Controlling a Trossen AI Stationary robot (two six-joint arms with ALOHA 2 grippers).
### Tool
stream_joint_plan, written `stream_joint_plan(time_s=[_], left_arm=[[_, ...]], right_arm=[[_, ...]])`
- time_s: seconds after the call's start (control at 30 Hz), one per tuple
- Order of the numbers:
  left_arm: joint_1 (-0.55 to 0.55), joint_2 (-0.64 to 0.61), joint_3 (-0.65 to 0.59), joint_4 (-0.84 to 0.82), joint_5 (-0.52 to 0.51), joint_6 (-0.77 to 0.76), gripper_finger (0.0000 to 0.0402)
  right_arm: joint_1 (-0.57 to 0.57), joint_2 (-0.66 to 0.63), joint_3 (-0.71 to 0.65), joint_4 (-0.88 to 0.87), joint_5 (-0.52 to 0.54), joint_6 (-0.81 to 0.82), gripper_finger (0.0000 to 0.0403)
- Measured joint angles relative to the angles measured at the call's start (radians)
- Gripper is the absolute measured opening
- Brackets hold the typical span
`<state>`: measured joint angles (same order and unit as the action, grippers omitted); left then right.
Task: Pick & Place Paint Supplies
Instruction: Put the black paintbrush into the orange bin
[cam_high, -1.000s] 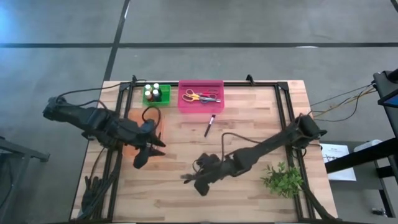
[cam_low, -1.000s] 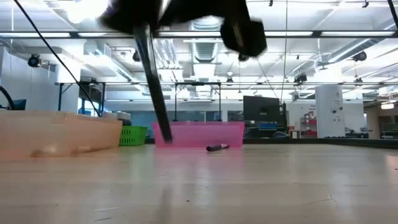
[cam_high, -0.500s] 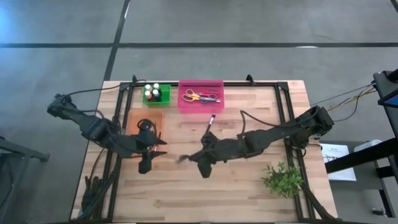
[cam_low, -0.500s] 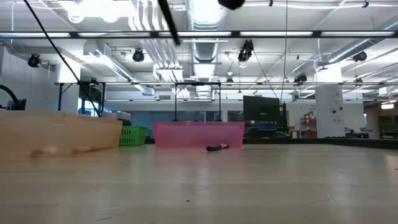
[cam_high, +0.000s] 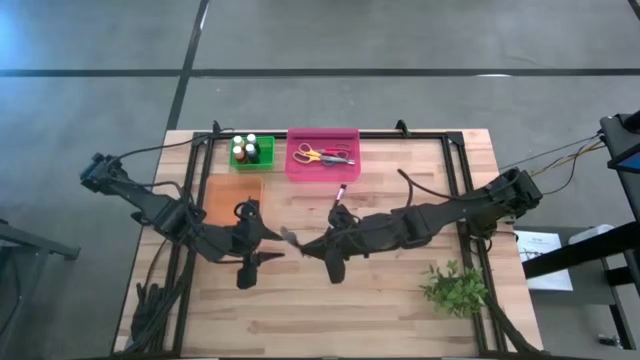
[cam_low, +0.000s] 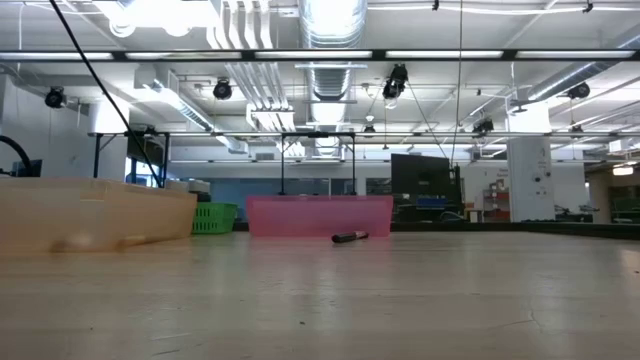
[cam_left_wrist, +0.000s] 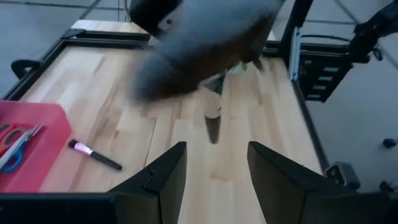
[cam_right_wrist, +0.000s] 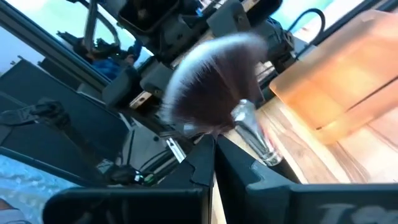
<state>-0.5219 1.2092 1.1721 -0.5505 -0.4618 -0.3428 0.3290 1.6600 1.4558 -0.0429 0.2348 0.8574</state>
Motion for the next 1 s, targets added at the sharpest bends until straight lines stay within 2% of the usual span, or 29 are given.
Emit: stream_joint_plan(time_s=[0.27,0.43,0.53,1.0], left_arm=[[0.060,0.011,0.000,0.079,0.042,0.015,0.0178],[0.094,0.025,0.000,0.180,0.147,0.062,0.0178],[0.105,0.043,0.000,0.223,0.176,0.072,0.0178],[0.109,0.092,0.000,0.247,0.233,0.081,0.0178]], right_arm=[[0.000,0.000,0.036,-0.002,-0.004,-0.045,0.0008],[0.000,0.000,0.044,-0.004,-0.005,-0.058,0.0008],[0.000,0.000,0.044,-0.004,-0.007,-0.058,0.0008],[0.000,0.000,0.044,0.055,-0.006,-0.082,0.0008]])
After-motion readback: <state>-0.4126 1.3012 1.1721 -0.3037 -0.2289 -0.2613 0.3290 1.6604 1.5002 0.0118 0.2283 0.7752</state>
